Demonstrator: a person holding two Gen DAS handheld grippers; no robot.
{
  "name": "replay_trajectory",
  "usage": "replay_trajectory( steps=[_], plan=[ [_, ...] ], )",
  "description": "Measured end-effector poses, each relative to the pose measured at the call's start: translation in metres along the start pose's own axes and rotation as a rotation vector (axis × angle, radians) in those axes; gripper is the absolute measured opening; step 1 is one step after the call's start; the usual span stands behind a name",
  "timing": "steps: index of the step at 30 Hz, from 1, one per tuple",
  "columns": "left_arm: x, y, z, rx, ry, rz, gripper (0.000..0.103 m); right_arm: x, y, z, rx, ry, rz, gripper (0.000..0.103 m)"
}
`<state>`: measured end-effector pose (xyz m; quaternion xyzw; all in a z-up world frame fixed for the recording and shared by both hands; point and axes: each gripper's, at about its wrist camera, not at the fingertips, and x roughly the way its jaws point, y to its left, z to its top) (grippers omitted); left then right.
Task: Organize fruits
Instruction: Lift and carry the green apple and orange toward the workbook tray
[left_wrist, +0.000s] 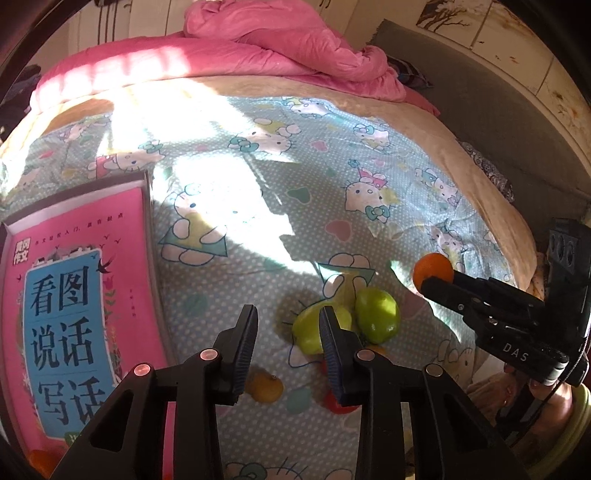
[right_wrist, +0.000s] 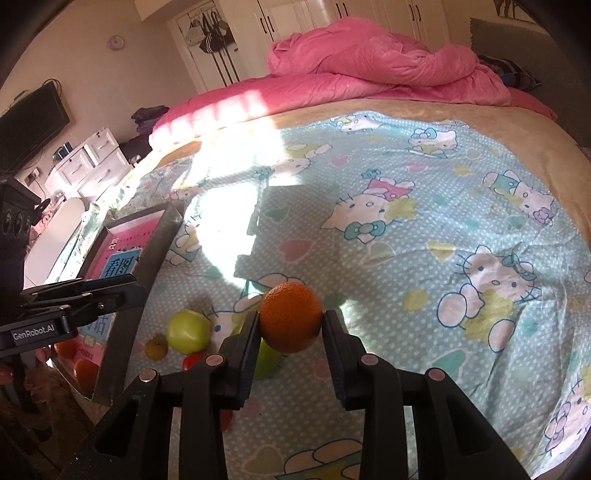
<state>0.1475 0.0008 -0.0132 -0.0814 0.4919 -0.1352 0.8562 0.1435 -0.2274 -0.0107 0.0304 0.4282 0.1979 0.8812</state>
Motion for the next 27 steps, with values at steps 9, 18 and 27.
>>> replay_trajectory(
  steps=[9, 18, 27],
  plan=[
    [0.028, -0.011, -0.004, 0.012, 0.071, -0.054, 0.051, 0.0, 0.006, 0.002, -0.003, 0.001, 0.004, 0.034],
    [0.058, -0.036, -0.008, 0.085, 0.12, 0.021, 0.058, -0.007, -0.001, -0.005, 0.0, -0.003, 0.01, 0.034],
    [0.072, -0.038, -0.005, 0.071, 0.119, 0.023, 0.049, -0.01, -0.003, -0.008, 0.014, -0.005, 0.028, 0.034]
  ],
)
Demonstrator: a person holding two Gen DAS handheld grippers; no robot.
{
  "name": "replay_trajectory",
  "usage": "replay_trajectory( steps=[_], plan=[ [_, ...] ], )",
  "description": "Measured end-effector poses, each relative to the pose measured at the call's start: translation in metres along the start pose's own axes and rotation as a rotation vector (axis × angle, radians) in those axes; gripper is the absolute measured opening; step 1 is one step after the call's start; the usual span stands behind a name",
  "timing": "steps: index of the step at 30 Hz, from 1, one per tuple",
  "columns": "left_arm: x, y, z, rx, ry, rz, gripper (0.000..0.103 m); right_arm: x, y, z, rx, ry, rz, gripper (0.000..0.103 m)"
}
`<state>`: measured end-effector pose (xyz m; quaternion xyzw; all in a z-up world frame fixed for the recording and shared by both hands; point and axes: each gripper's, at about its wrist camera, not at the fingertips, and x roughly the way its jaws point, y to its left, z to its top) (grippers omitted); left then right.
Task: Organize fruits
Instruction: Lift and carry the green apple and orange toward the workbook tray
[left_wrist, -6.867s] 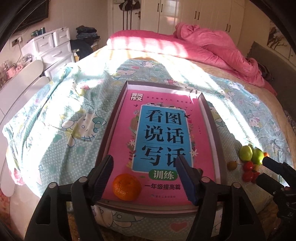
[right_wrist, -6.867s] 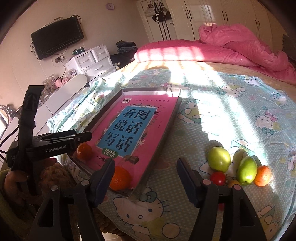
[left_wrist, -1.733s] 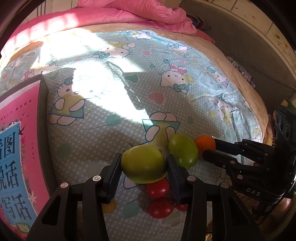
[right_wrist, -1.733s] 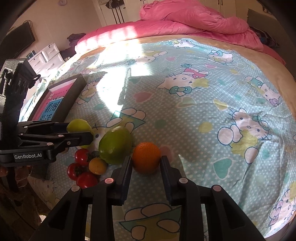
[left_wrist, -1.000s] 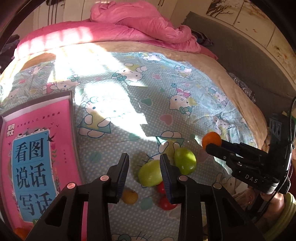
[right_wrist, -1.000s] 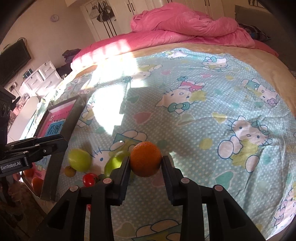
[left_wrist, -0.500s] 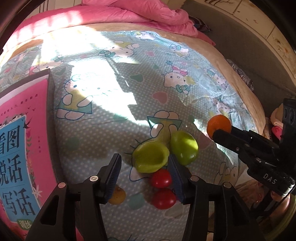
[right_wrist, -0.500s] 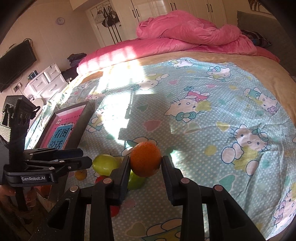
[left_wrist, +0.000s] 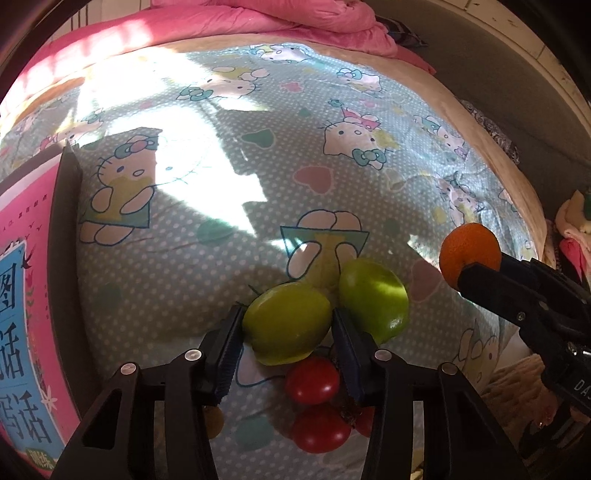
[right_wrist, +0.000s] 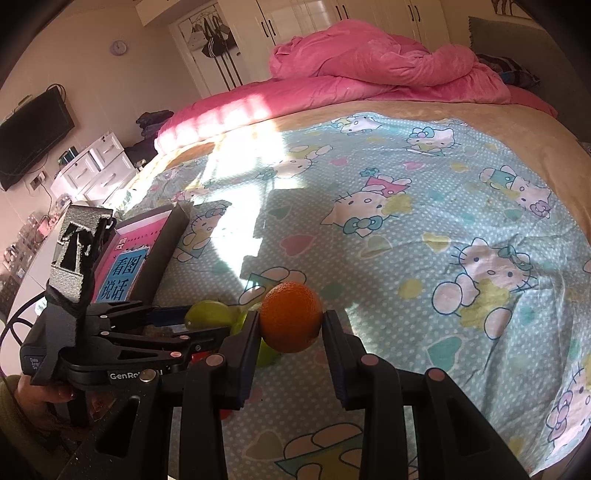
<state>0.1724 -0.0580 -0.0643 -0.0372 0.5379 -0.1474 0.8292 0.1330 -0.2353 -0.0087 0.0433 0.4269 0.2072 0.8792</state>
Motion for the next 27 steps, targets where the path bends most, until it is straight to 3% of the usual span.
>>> replay_trajectory(
  steps=[7, 14, 27],
  plan=[
    [-0.004, 0.005, 0.003, -0.031, -0.019, -0.029, 0.049, 0.0, 0.007, 0.001, -0.017, -0.009, 0.001, 0.034],
    [-0.032, 0.025, 0.003, -0.083, -0.065, -0.025, 0.049, -0.001, 0.013, 0.008, -0.014, -0.032, 0.019, 0.034],
    [-0.111, 0.084, -0.017, -0.195, -0.197, 0.076, 0.049, 0.0, 0.061, 0.017, -0.096, -0.064, 0.104, 0.034]
  ],
)
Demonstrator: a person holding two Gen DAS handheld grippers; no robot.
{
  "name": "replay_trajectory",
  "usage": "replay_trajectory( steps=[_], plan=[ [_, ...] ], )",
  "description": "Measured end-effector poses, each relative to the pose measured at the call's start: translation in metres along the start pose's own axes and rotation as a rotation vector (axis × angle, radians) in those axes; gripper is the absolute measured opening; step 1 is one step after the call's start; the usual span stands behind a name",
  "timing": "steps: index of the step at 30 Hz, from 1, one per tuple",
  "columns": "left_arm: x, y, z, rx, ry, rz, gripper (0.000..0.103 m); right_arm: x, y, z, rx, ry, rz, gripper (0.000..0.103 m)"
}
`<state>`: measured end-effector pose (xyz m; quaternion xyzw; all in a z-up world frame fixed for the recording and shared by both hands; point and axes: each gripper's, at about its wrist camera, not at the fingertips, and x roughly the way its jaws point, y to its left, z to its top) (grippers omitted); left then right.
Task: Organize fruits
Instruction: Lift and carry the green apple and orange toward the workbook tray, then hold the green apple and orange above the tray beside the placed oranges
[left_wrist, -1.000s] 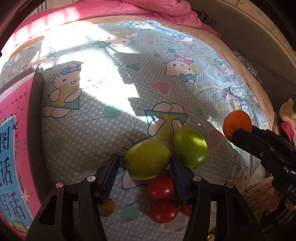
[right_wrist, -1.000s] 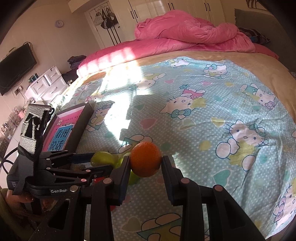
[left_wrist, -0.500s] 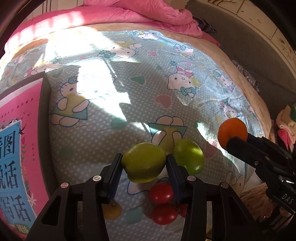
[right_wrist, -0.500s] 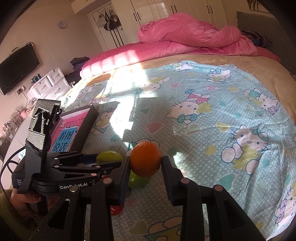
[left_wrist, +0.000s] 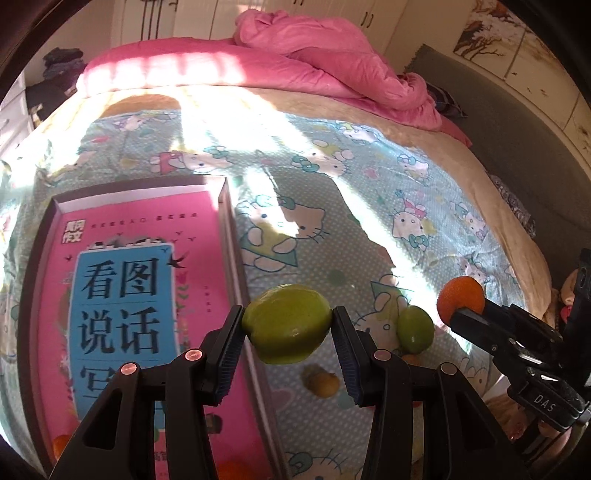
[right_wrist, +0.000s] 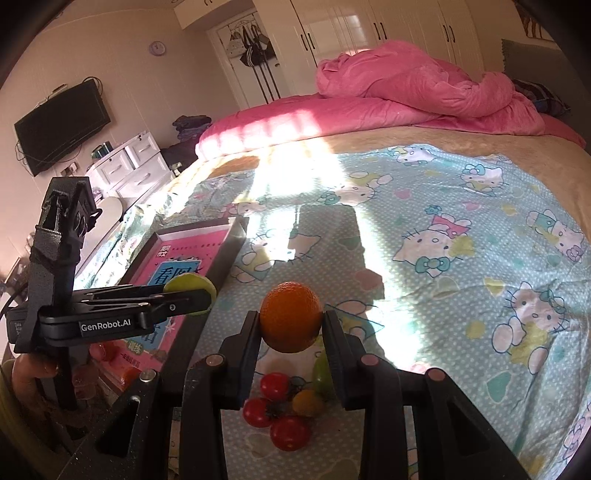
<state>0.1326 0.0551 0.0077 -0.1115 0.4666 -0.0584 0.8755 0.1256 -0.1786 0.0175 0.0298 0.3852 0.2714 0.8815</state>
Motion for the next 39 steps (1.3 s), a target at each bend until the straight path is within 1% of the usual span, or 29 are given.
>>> replay_trajectory(
  steps=[8, 15, 22, 29, 39],
  plan=[
    [-0.032, 0.044, -0.007, -0.076, -0.036, 0.056, 0.049, 0.012, 0.042, 0.004, -0.073, 0.003, 0.068, 0.034],
    [-0.048, 0.079, -0.022, -0.134, -0.033, 0.101, 0.049, 0.022, 0.082, 0.002, -0.161, 0.009, 0.115, 0.034],
    [-0.059, 0.104, -0.037, -0.169, -0.028, 0.134, 0.049, 0.038, 0.111, -0.006, -0.239, 0.05, 0.125, 0.034],
    [-0.068, 0.115, -0.053, -0.175, -0.013, 0.144, 0.049, 0.046, 0.132, -0.015, -0.288, 0.074, 0.139, 0.034],
    [-0.065, 0.106, -0.078, -0.143, 0.04, 0.131, 0.049, 0.057, 0.16, -0.03, -0.357, 0.115, 0.16, 0.034]
  ],
)
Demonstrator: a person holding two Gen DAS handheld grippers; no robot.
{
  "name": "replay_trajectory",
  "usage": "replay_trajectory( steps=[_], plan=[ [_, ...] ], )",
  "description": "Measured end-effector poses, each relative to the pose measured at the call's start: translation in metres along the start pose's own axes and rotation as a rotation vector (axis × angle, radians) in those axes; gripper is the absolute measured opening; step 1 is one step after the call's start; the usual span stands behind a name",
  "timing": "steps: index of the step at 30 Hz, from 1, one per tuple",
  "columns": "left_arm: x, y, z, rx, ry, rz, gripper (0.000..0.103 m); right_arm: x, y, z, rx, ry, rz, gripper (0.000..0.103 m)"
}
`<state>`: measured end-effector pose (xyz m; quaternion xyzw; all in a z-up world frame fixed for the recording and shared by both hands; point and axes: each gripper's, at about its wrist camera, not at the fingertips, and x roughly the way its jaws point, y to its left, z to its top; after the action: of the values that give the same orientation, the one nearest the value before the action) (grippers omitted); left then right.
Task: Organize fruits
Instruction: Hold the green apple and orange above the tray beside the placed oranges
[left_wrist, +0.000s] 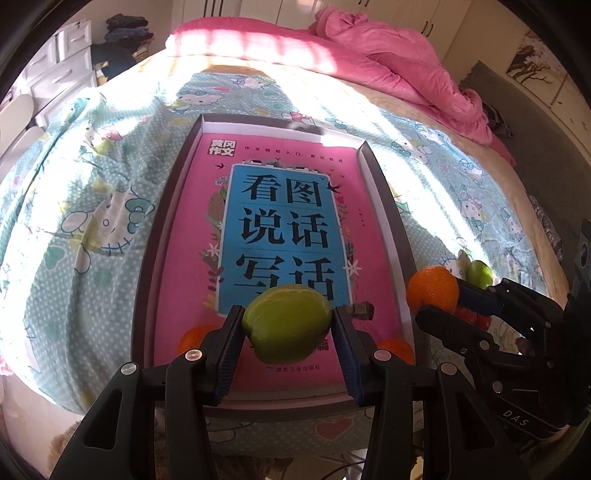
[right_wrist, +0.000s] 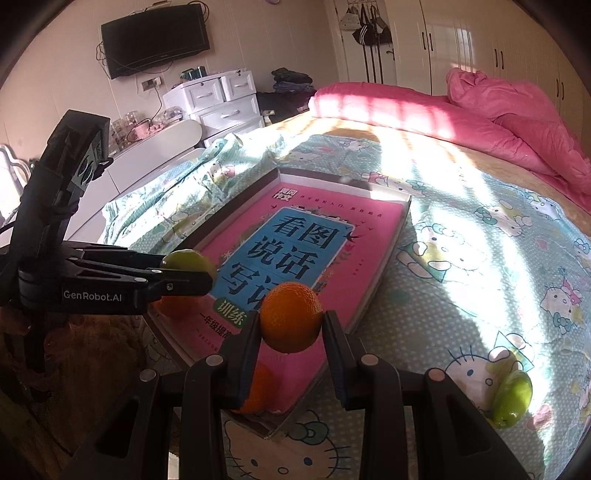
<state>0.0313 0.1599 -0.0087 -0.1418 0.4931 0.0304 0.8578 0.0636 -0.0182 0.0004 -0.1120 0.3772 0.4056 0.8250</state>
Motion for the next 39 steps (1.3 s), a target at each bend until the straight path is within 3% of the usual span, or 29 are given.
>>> replay_trajectory(
  steps=[19, 39],
  plan=[
    [0.022, -0.011, -0.021, 0.057, 0.088, 0.034, 0.049, 0.025, 0.011, -0.007, -0.029, 0.073, -0.008, 0.034],
    [0.03, -0.013, -0.021, 0.069, 0.088, 0.044, 0.049, 0.049, 0.005, -0.007, -0.005, 0.125, -0.032, 0.034]
  ],
)
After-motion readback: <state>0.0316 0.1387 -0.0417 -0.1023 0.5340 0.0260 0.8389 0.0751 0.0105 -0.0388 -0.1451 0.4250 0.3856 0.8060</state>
